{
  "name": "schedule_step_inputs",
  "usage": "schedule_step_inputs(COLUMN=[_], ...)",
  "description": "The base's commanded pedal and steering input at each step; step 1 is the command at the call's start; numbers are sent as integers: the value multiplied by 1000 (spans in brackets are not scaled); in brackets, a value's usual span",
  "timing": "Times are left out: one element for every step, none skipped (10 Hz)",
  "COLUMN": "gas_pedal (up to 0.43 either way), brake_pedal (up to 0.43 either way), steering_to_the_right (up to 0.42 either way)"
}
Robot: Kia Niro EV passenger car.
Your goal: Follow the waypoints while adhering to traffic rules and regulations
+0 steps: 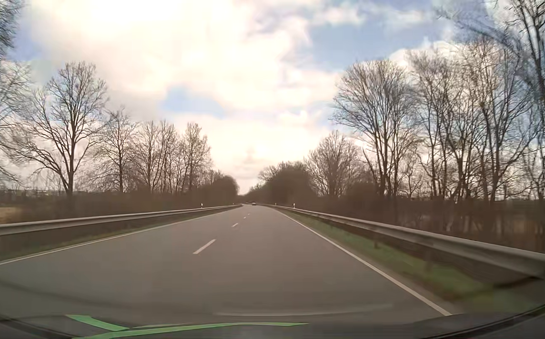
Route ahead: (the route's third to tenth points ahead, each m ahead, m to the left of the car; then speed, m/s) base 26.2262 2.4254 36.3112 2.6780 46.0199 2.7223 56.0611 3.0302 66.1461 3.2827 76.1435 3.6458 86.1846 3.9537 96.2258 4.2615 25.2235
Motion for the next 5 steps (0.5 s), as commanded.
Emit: schedule_step_inputs(gas_pedal=[248, 248, 248, 248, 248], brake_pedal=[0, 0, 0, 0, 0], steering_to_the_right=[-1, -1, -1, -1, -1])
